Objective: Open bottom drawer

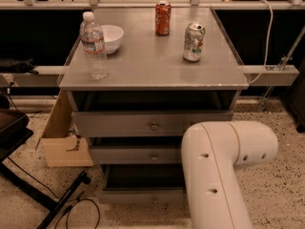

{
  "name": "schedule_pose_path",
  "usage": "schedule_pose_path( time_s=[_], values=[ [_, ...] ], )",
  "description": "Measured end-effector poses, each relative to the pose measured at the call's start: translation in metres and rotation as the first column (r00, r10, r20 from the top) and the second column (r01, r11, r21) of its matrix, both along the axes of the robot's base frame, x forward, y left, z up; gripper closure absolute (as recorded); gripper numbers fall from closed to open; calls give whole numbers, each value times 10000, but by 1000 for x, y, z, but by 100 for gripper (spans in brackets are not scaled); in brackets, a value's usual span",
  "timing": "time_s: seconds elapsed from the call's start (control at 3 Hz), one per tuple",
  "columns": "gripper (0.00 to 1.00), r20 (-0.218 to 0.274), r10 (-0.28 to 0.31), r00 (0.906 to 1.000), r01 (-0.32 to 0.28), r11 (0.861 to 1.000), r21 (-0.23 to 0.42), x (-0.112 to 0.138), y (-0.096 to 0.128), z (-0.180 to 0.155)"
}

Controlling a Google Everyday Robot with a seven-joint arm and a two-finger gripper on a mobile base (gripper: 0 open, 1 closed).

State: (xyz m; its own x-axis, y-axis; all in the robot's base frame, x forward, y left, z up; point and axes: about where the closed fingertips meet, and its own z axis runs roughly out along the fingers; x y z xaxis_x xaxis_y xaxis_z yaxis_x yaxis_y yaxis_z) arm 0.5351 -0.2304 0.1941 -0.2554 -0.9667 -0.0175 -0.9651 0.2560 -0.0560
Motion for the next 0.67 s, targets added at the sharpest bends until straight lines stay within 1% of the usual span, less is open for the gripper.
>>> schedule_pose_path(
  time_s=[0.33,0.67],
  values=[
    [19,-628,-205,9978,223,9994,279,-29,3,-21],
    [42,-1588,-447,9863,549,9966,609,-71,10,-44]
  ],
)
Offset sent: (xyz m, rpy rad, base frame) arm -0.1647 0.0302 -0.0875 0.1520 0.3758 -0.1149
